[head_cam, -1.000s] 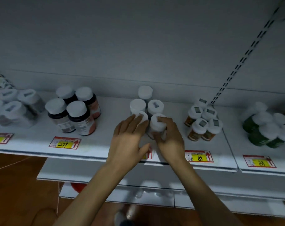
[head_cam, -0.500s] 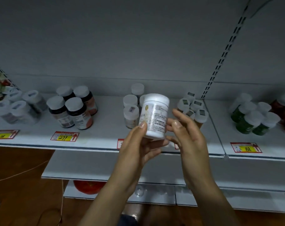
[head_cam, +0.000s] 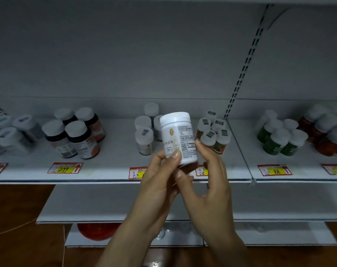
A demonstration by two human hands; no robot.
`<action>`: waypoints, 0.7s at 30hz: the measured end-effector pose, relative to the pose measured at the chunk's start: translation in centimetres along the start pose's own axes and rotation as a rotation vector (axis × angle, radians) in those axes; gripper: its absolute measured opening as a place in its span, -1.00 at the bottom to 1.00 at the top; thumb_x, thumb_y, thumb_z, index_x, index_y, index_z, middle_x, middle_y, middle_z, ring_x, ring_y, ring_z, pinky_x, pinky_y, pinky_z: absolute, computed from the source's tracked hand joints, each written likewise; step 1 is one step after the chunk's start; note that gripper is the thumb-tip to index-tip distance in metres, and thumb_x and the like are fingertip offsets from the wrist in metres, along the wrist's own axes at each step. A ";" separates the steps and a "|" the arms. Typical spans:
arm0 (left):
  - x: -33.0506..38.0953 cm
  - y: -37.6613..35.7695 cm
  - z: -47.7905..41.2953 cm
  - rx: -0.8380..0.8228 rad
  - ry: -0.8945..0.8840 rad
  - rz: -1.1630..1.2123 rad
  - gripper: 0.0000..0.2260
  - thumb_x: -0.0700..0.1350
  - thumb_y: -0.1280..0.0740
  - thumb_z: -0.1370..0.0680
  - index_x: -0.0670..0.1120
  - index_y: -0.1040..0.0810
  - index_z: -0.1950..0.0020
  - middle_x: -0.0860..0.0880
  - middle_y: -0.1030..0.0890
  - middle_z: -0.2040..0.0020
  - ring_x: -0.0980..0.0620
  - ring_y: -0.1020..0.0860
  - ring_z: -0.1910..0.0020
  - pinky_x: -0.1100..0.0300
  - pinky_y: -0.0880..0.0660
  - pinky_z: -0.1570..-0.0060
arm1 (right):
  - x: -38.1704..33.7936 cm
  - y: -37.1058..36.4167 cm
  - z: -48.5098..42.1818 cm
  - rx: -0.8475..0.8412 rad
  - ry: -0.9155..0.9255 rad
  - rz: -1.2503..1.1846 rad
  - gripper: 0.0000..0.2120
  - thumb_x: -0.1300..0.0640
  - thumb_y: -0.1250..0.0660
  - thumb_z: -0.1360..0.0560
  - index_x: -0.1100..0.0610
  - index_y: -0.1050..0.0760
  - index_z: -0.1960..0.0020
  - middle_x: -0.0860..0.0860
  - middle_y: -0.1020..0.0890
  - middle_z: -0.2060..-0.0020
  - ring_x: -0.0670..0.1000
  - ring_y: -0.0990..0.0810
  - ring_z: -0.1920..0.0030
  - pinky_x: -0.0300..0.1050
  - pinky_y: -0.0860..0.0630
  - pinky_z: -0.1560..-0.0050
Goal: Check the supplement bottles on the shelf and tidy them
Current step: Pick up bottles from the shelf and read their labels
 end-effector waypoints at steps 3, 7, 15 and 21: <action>0.9 0.5 0.2 0.044 -0.084 -0.026 -0.50 -0.10 -0.40 -0.33 -0.13 -0.47 -0.25 -0.11 -0.70 -0.01 -0.04 -0.66 -0.04 0.16 -0.60 -0.03 | 0.5 -0.4 0.2 -0.051 -0.073 -0.032 -0.41 -0.09 -0.40 -0.42 -0.14 -0.32 -0.41 -0.27 -0.45 -0.30 -0.20 -0.38 -0.36 -0.21 -0.40 -0.30; 1.6 0.2 0.4 0.093 -0.181 -0.104 -0.46 -0.13 -0.45 -0.26 -0.12 -0.44 -0.23 -0.10 -0.71 0.03 -0.02 -0.67 0.02 0.22 -0.60 0.03 | 0.3 -0.5 0.1 -0.052 -0.103 -0.073 -0.40 0.02 -0.46 -0.40 -0.14 -0.33 -0.39 -0.26 -0.52 -0.23 -0.20 -0.47 -0.28 -0.24 -0.46 -0.23; 3.0 -0.9 0.4 0.138 -0.353 -0.285 -0.63 0.06 -0.27 -0.40 -0.09 -0.56 -0.13 0.05 -0.69 -0.02 0.15 -0.62 -0.06 0.34 -0.54 0.01 | 1.4 0.3 -1.1 -0.009 -0.289 -0.497 -0.55 -0.06 -0.42 -0.30 -0.01 -0.52 -0.18 -0.06 -0.68 -0.02 -0.10 -0.64 -0.05 -0.21 -0.54 -0.01; 2.4 -0.3 -1.0 0.092 -0.238 -0.349 -0.69 0.06 -0.26 -0.48 -0.02 -0.63 -0.12 -0.02 -0.69 -0.03 0.07 -0.64 -0.01 0.18 -0.51 0.03 | 1.6 -2.3 -0.3 -0.252 -0.549 -1.088 -0.60 -0.09 -0.49 -0.17 0.09 -0.68 0.07 0.19 -0.69 0.11 0.08 -0.66 0.13 -0.14 -0.58 0.14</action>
Point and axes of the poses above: each hand's wrist, its own z-axis away from the middle knuckle, its own y-axis out of the back of the hand, x = y × z, the point moved 10 cm from there along -z, towards the middle knuckle
